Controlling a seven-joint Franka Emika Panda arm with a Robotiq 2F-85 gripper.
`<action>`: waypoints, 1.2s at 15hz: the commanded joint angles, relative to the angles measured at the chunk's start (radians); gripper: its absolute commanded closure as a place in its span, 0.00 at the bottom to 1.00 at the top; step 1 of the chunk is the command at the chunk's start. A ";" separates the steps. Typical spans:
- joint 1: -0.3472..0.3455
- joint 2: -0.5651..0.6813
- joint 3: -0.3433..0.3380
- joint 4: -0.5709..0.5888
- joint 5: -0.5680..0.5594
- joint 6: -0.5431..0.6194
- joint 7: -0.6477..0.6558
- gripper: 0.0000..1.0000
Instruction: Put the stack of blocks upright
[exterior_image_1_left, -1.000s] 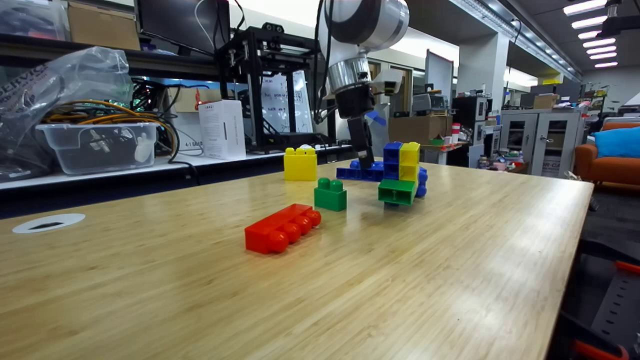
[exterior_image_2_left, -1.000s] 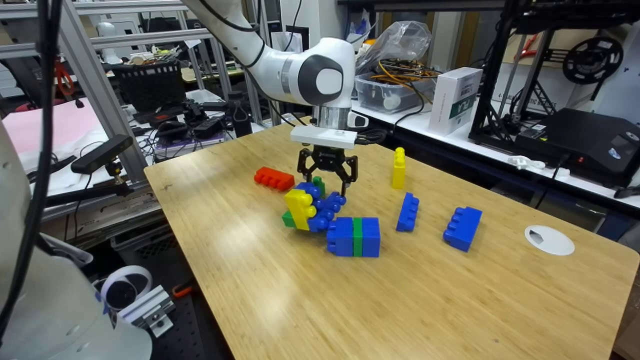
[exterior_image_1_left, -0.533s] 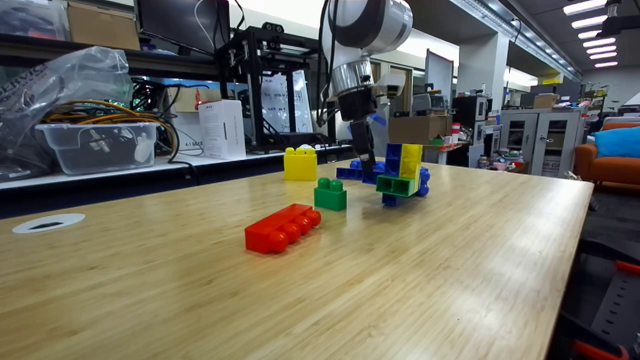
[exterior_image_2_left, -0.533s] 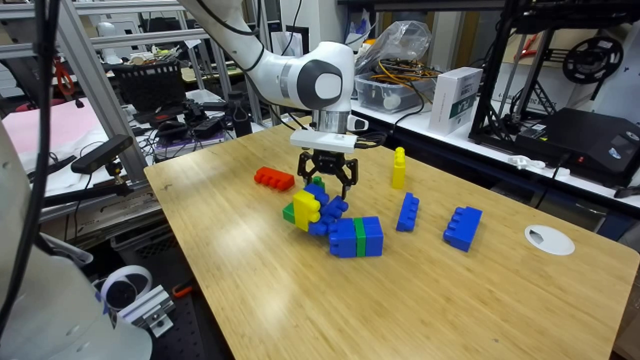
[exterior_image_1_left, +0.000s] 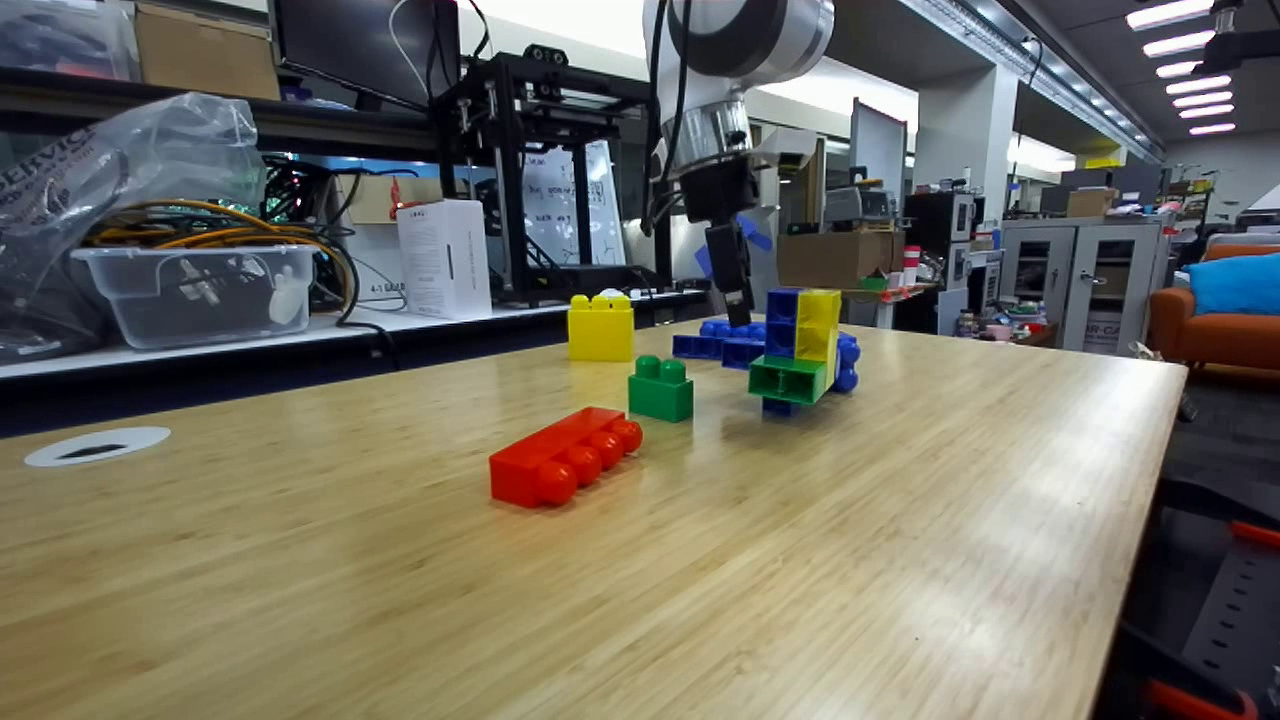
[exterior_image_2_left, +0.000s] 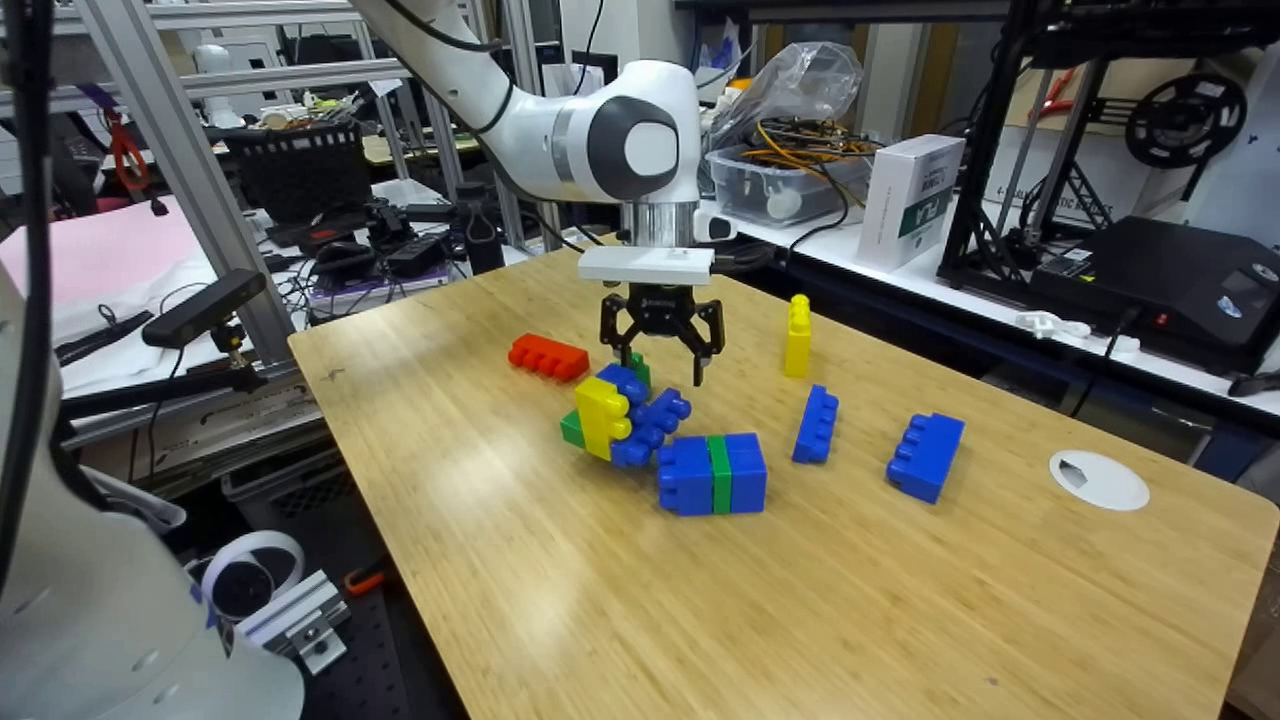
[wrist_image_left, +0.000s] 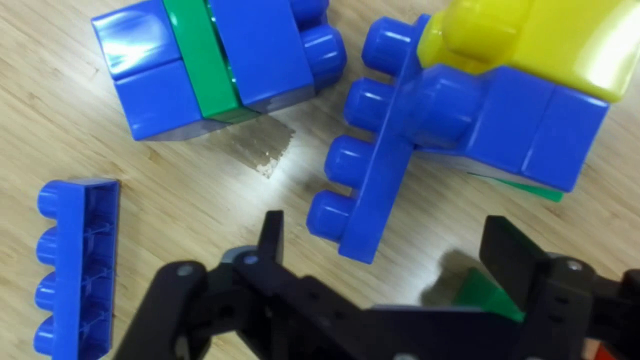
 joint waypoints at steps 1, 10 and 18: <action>-0.004 -0.035 -0.008 -0.045 -0.034 0.041 0.031 0.00; -0.036 0.010 -0.009 -0.127 0.052 0.235 0.009 0.00; -0.022 0.044 0.005 -0.162 0.072 0.369 0.025 0.56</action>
